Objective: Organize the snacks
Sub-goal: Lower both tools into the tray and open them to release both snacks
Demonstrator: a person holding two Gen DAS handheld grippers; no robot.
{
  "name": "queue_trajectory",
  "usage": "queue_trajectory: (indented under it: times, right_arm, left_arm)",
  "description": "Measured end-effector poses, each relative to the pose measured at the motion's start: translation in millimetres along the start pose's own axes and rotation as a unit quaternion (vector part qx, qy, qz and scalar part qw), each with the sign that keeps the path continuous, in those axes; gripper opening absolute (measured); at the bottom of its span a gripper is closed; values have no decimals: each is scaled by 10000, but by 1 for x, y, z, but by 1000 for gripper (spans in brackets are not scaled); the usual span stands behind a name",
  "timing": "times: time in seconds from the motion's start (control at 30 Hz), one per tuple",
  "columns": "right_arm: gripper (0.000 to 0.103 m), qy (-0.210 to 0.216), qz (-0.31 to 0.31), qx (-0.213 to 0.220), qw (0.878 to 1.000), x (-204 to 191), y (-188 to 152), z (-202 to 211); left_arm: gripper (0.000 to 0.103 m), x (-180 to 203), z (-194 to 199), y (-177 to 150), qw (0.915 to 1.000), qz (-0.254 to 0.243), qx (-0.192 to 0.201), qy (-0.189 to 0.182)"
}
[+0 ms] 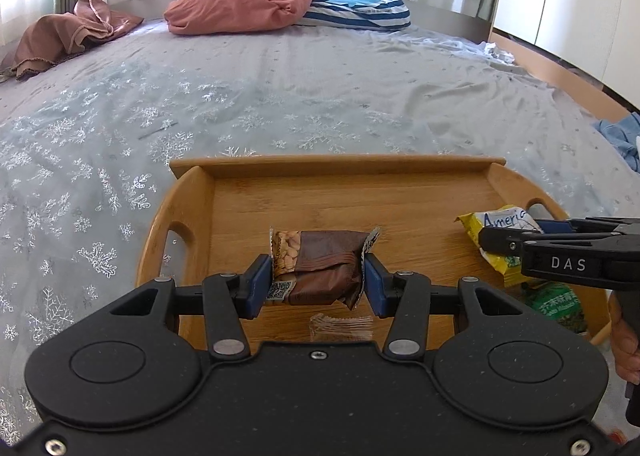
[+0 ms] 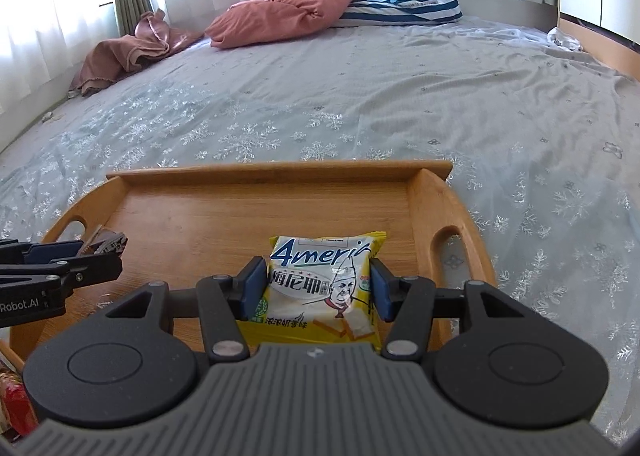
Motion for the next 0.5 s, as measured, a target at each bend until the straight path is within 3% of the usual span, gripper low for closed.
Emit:
queue_trajectory:
  times: [0.5]
  right_arm:
    - [59, -81, -41, -89, 9999, 5, -5, -8]
  left_arm:
    - [46, 0, -15, -4, 9997, 11, -107, 218]
Point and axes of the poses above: each gripper's, at about its wrist camera, not at the fingertips, and z roughly against the way its jaws point, x to its right, y to its top, the point moved 1 cm from there along -z, roughly the way its jaws point, and after that the axes turned 13 degrees about z, right-handed, at the moved point
